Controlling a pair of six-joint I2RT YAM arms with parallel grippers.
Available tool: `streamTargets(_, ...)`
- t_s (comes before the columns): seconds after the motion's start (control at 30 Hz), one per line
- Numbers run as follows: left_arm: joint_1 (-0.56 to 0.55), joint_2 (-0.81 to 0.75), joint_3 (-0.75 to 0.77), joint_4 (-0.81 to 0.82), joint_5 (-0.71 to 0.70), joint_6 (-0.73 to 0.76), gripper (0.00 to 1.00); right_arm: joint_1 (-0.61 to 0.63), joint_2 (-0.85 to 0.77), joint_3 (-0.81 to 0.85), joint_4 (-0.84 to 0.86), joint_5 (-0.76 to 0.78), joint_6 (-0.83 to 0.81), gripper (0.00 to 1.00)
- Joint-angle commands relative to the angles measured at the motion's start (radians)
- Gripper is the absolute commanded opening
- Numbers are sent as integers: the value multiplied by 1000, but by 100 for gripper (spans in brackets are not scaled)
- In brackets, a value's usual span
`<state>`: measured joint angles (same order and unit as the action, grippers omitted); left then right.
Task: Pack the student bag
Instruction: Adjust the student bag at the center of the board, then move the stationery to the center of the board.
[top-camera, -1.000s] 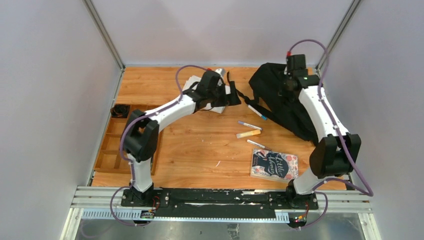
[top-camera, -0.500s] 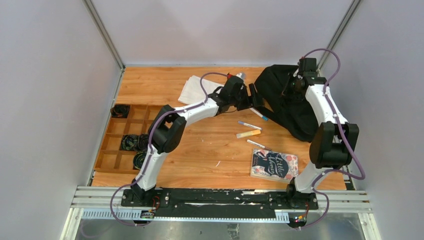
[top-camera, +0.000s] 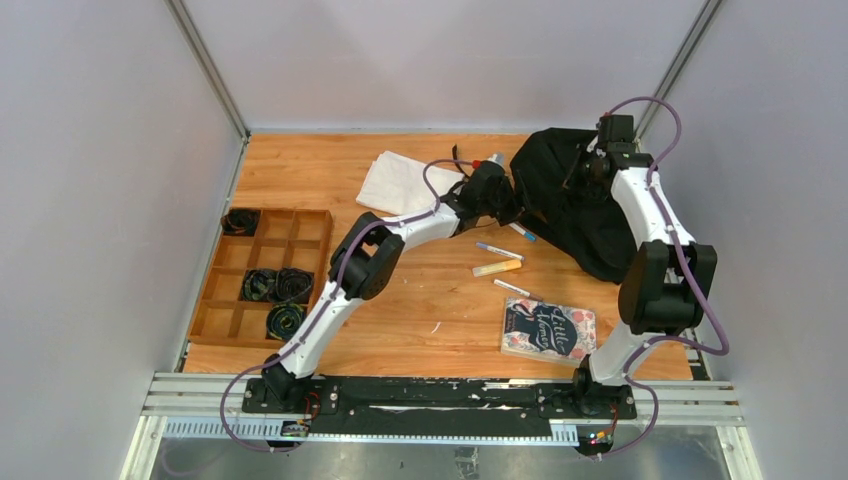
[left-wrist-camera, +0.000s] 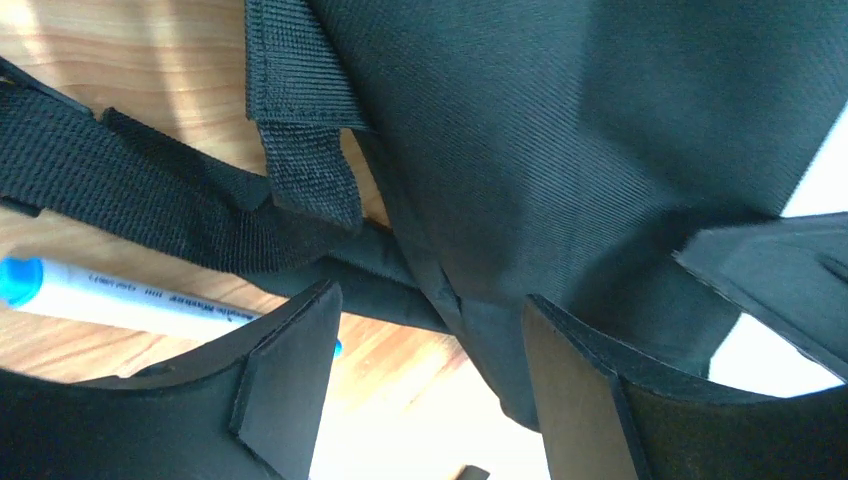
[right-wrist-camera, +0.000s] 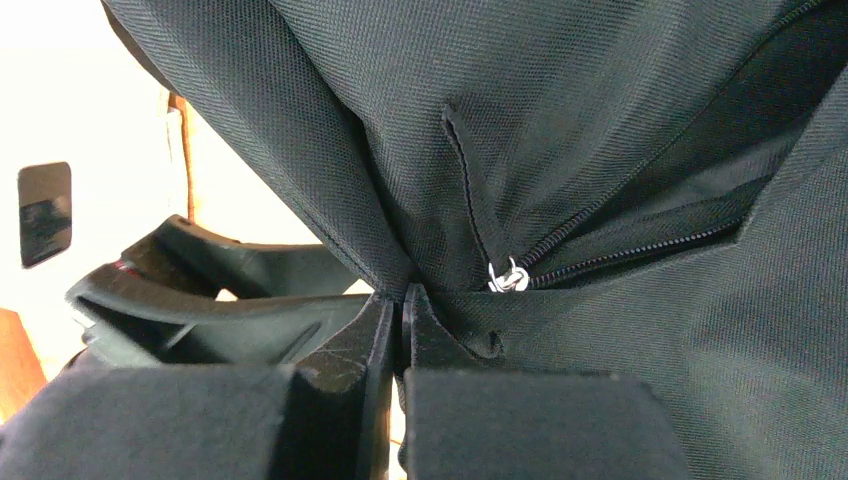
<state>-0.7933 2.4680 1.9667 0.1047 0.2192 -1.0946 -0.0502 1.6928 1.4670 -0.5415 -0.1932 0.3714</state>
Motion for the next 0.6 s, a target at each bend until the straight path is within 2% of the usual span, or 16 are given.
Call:
streamTargets(0.0, -8, 76, 79, 64, 52, -46, 71, -25, -1, 46, 51, -18, 20, 0)
streamTargets(0.23, -23, 108, 85, 61, 25, -49, 70, -28, 6, 40, 50, -22, 16, 0)
streamTargets(0.47, -24, 11, -124, 53, -10, -6, 70, -32, -10, 16, 51, -22, 11, 0)
streamTargets(0.57, -16, -25, -139, -38, -9, 50, 71, -34, -8, 10, 51, -31, 15, 0)
